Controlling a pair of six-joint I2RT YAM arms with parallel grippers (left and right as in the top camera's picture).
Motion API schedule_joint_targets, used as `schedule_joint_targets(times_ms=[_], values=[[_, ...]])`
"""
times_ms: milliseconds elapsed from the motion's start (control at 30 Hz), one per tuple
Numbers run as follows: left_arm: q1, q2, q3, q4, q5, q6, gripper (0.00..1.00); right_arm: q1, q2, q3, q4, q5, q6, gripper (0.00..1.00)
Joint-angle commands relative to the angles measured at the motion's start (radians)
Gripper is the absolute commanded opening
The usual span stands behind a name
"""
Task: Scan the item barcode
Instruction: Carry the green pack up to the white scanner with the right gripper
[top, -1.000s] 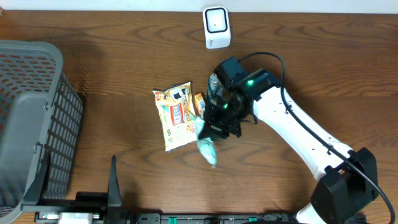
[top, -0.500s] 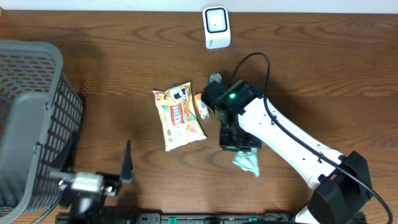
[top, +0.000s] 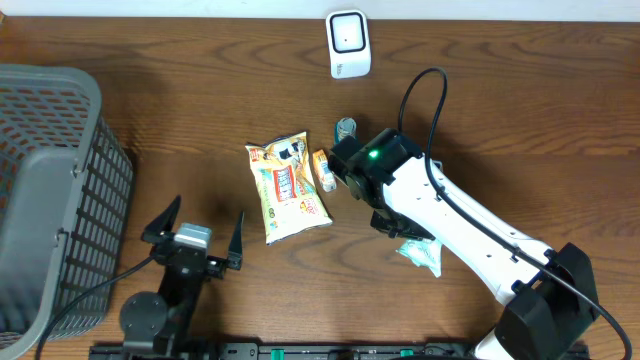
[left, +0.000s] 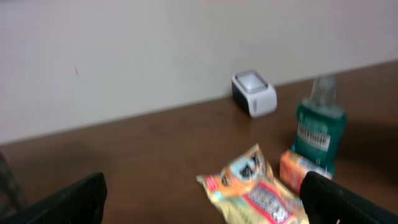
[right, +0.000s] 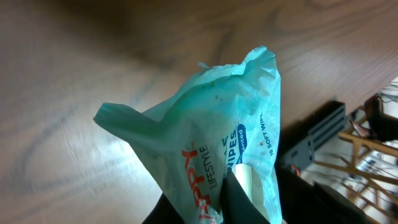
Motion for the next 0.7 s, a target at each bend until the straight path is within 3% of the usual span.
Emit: schedule_joint_targets(times_ms=[0,200,400,667], values=[[-0.002,-0.002,-0.060,0.010,0.011,-0.005,0.98,0.000,-0.016,0.012,0.011,0.137,0.097,0.02],[-0.002,-0.002,-0.103,-0.016,0.013,-0.006,0.98,-0.029,-0.016,0.012,0.023,0.244,0.180,0.01],[-0.002,-0.002,-0.105,-0.087,0.023,-0.005,0.98,-0.095,-0.016,0.012,0.134,0.377,0.166,0.01],[-0.002,0.003,-0.105,-0.145,0.023,-0.005,0.98,-0.174,-0.015,0.012,0.329,0.372,0.104,0.01]])
